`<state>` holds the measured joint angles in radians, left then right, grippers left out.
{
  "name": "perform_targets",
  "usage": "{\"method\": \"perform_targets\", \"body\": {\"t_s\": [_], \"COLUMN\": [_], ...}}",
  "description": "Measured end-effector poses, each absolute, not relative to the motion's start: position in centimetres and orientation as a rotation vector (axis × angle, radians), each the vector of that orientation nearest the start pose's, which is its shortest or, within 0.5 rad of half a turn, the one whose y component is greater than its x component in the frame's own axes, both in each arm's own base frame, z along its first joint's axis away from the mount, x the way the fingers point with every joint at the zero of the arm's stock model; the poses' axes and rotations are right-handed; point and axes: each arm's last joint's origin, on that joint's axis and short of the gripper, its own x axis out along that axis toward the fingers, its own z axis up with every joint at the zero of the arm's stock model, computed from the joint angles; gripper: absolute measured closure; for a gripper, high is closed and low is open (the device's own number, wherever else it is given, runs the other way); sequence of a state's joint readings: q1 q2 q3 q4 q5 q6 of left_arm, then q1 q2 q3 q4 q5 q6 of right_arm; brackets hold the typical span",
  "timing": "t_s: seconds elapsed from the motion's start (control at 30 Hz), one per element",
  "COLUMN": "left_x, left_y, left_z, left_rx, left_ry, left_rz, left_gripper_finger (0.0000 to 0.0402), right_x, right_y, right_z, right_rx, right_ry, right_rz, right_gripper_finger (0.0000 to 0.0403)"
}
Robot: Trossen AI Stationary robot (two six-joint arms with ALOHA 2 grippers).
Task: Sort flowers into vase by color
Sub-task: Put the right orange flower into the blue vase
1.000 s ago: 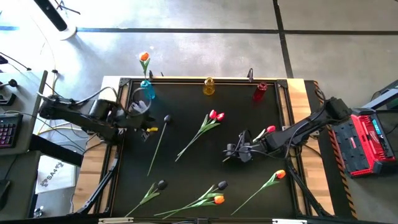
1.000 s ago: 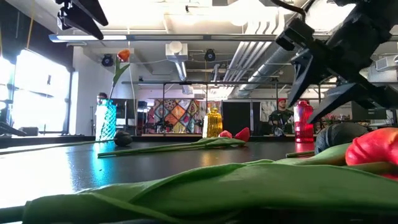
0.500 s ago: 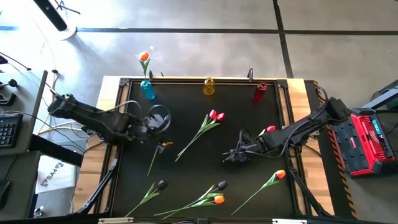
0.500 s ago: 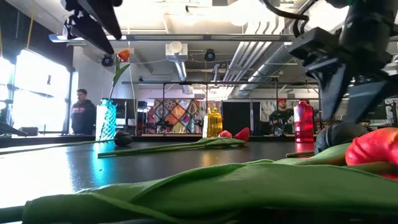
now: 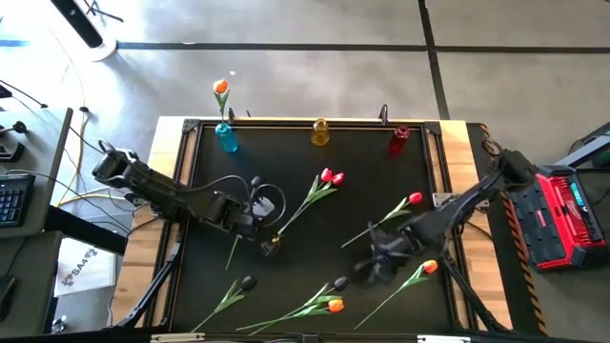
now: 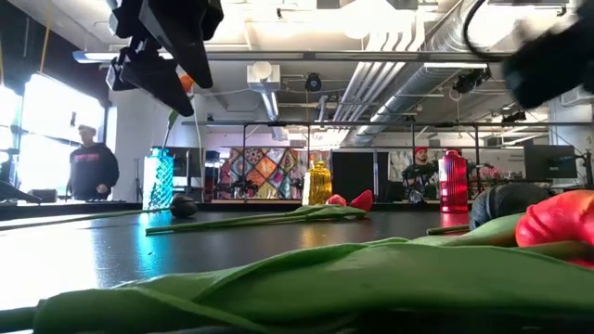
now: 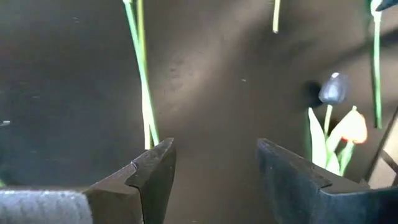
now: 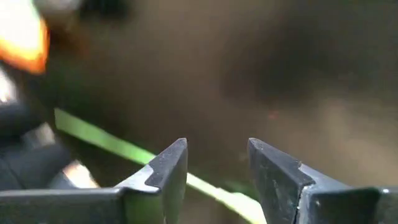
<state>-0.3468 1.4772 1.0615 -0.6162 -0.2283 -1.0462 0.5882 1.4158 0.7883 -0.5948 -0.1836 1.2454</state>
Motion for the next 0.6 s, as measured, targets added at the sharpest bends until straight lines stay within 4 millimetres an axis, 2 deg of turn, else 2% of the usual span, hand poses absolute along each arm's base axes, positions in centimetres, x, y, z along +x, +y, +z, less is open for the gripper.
{"method": "perform_targets", "body": {"t_s": [0.1,0.23,0.37,0.6], "left_x": [27.8,27.9,28.0,28.0], "left_y": [-9.4,-9.5,-9.5,-9.7], "left_z": [24.0,24.0,24.1,24.2], "left_rx": [-0.666,-0.671,-0.675,-0.694], "left_ry": [0.928,0.918,0.911,0.895], "left_rz": [0.403,0.397,0.393,0.391], "left_gripper_finger": [0.019,0.019,0.019,0.019], "right_x": [18.8,17.0,15.6,14.6], "right_y": [15.8,17.3,18.1,19.1], "right_z": [18.3,18.9,19.0,17.4], "right_rx": [0.601,0.386,0.206,0.066], "right_ry": [1.486,1.531,1.492,1.437], "right_rz": [0.004,0.118,0.133,0.148], "right_gripper_finger": [0.0247,0.0247,0.0247,0.0224]}}
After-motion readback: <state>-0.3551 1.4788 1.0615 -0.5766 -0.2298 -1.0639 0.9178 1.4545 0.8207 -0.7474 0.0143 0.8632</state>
